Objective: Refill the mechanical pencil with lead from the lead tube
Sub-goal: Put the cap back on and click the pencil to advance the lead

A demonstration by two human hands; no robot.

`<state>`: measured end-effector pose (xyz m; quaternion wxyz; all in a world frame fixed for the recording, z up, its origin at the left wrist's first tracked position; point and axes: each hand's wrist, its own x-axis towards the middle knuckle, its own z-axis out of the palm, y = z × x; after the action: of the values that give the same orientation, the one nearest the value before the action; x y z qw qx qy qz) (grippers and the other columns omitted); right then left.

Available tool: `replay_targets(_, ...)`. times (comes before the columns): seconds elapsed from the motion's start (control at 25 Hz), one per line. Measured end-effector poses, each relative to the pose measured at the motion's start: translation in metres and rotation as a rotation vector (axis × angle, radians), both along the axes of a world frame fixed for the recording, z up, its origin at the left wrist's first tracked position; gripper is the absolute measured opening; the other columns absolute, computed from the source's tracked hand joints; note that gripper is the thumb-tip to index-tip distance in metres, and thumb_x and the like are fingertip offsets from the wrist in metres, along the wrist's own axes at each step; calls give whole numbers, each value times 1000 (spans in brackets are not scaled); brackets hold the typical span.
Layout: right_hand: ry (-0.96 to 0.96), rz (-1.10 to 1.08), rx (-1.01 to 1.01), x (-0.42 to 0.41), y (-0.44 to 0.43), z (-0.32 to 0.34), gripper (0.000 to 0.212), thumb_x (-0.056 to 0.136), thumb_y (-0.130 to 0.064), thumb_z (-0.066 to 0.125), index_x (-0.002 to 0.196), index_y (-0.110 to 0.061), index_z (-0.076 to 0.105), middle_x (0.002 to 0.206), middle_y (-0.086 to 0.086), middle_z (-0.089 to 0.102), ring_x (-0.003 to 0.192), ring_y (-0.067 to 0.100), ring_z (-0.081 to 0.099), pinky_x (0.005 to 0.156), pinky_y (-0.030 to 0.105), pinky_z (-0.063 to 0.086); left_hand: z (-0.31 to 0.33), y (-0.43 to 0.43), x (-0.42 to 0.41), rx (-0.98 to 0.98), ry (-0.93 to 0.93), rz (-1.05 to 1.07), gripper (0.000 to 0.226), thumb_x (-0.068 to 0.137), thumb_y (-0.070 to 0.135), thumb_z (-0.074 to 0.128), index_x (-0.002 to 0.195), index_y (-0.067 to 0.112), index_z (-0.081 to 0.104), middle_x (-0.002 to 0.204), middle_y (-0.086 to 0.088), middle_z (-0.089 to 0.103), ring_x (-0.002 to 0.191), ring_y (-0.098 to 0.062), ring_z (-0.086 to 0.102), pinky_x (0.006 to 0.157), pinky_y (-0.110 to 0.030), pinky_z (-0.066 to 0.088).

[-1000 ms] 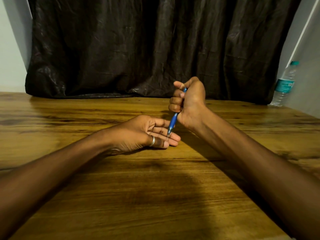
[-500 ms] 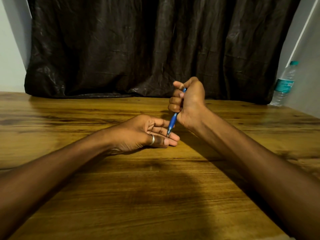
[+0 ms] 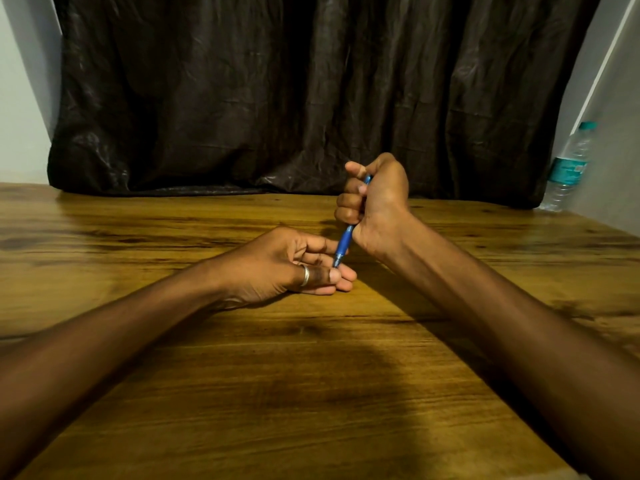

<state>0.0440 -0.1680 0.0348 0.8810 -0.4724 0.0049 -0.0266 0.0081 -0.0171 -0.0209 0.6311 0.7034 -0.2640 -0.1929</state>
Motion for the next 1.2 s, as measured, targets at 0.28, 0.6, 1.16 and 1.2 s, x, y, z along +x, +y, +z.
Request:
replay_targets(0.28,3,5,-8,1,0,-1,20,89,-19,35,85,-14,53,42,-9,32,33,8,24,35,17,17,2,0,-2,8,-3,15,52,78,11,71,128,9,61,114,-12,77,110,-23,73,86,-25,60)
replay_targets(0.6,24,24,32,-3,0,2,24,96,-25,34,88,-12,52,44,-7,32,34,7,22,35,18,15,3,0,-4,-18,20,35,49,74,15,78,122,11,66,113,-14,77,108,-24,74,86,-27,60)
replay_targets(1.16,-57,52,-207,-3,13,-3,33,106,-32,33,94,-11,56,64,4,55,53,14,52,53,28,43,6,-12,-1,-90,-121,539,7,89,17,75,92,12,79,81,-11,75,65,-17,59,47,-19,47)
replay_targets(1.2,-110,18,-352,-2,14,-4,34,108,-32,34,95,-11,58,72,6,61,62,16,58,60,31,47,7,-11,0,-117,-110,566,8,91,16,73,93,11,78,81,-12,72,62,-17,56,47,-21,44)
